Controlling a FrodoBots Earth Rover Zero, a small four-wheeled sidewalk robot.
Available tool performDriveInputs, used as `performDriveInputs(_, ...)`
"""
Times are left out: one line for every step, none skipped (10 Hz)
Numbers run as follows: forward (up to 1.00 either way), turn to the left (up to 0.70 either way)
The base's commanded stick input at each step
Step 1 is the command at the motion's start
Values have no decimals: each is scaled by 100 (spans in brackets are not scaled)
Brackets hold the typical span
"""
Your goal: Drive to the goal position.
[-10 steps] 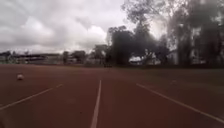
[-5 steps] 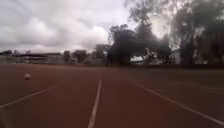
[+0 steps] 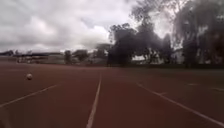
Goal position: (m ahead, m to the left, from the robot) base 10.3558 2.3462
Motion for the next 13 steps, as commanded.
performDriveInputs(85,0)
performDriveInputs(85,0)
performDriveInputs(85,0)
performDriveInputs(85,0)
performDriveInputs(85,0)
performDriveInputs(85,0)
performDriveInputs(85,0)
performDriveInputs(85,0)
performDriveInputs(85,0)
performDriveInputs(85,0)
performDriveInputs(85,0)
performDriveInputs(85,0)
performDriveInputs(85,0)
